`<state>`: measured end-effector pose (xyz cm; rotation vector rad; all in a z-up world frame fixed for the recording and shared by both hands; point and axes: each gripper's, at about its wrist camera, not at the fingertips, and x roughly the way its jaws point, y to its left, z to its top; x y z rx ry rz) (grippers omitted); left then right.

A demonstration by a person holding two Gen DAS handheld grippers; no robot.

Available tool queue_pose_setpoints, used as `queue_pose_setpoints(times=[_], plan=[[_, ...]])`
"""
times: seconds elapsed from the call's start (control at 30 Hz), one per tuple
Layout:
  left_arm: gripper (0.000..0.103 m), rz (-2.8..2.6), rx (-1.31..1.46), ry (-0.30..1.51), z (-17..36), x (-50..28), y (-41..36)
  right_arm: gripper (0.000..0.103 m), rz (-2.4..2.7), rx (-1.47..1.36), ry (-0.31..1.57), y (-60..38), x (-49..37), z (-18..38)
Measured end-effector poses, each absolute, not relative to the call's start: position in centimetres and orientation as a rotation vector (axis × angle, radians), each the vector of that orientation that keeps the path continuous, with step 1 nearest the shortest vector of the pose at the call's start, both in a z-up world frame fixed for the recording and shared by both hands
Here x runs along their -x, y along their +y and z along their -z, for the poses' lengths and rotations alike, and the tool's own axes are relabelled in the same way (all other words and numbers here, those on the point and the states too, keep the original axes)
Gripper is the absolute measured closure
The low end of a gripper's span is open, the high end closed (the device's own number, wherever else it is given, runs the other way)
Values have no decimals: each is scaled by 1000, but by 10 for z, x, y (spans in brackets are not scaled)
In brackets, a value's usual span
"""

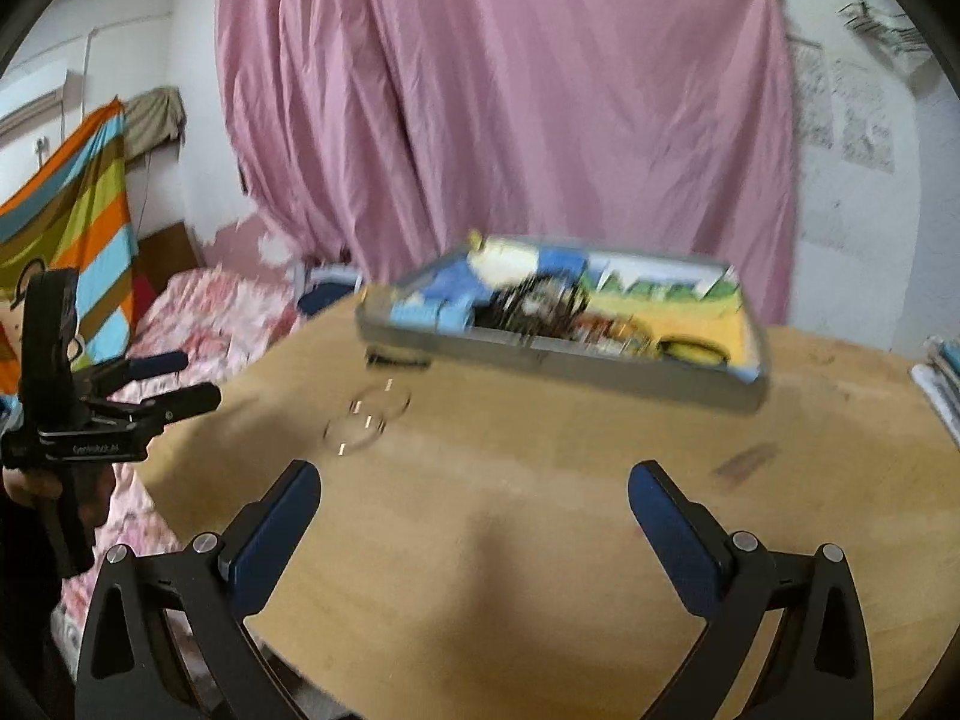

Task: Organize jewelry
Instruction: 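Withdraw both tools from the tray toward the silver rings and black clip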

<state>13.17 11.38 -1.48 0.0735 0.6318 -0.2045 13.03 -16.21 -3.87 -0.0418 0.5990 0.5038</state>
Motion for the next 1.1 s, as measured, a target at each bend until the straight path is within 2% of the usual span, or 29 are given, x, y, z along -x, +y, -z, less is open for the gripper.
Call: queue_pose_setpoints(times=[0.27,0.5,0.83,0.87,1.07,1.1], plan=[[12,195,-86,729,42,-129,125,0,-568,99,672,-145,-131,53],[12,199,-86,744,42,-136,127,0,-589,119,699,-139,-137,56],[12,365,71,805,25,-204,132,0,-763,263,775,-114,-172,40],[13,374,86,809,24,-210,131,3,-777,285,778,-111,-175,40],[50,415,133,845,22,-246,118,25,-828,349,818,-101,-195,46],[51,424,142,852,24,-249,116,26,-838,357,822,-100,-197,47]])
